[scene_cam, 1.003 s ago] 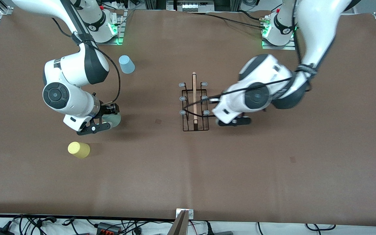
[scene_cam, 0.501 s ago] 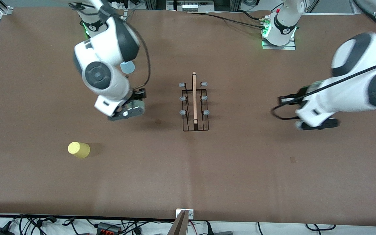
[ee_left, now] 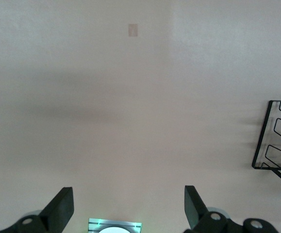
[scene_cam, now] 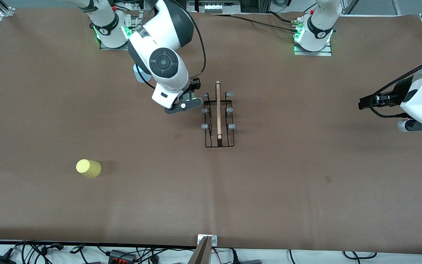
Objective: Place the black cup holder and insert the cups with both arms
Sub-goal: 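Open the left gripper off the rack while the right gripper carries the cup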
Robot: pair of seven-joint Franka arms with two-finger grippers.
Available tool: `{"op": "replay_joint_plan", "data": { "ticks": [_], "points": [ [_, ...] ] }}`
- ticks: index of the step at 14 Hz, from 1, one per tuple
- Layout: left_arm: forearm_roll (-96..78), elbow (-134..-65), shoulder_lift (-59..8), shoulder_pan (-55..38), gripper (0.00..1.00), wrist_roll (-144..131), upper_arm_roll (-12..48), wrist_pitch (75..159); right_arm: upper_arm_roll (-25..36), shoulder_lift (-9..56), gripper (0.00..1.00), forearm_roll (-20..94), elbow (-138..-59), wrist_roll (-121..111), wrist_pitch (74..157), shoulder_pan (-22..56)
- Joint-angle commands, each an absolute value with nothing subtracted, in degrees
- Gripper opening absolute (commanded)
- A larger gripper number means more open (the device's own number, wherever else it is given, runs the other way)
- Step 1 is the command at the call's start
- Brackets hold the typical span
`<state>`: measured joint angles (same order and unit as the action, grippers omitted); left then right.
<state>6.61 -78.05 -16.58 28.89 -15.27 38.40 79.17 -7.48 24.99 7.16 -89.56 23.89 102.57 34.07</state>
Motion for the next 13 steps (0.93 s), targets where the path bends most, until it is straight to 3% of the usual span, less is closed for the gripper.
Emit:
{"op": "replay_joint_plan", "data": {
  "ticks": [1,5,6,8,10,13],
  "points": [
    [7.7,-78.7,-14.3,28.7,1.0,-14.2,38.8,78.9,-6.9,27.9,0.31,9.0,-87.6,25.7,104.5,35.9],
    [7.6,-78.7,-13.4,28.7,1.0,-14.2,37.9,80.1,-6.9,28.8,0.31,12.7,-86.6,25.6,105.3,36.7],
    [7.2,-79.4,-12.3,27.3,1.0,-14.0,35.4,82.1,-6.9,28.8,0.31,12.8,-85.7,25.5,105.0,36.7],
    [7.0,-84.7,-6.9,16.2,1.0,-13.9,23.9,85.0,-6.9,28.8,0.31,12.8,-85.5,25.5,105.2,36.7],
    [5.9,-85.2,-6.2,7.9,1.0,-13.9,14.2,85.0,-6.9,28.9,0.31,12.8,-85.6,25.8,105.4,36.9],
    [2.6,-89.0,-3.9,4.5,1.0,-8.7,6.3,87.4,-6.9,30.1,0.31,13.5,-85.6,25.8,105.4,37.9]
  ]
}}
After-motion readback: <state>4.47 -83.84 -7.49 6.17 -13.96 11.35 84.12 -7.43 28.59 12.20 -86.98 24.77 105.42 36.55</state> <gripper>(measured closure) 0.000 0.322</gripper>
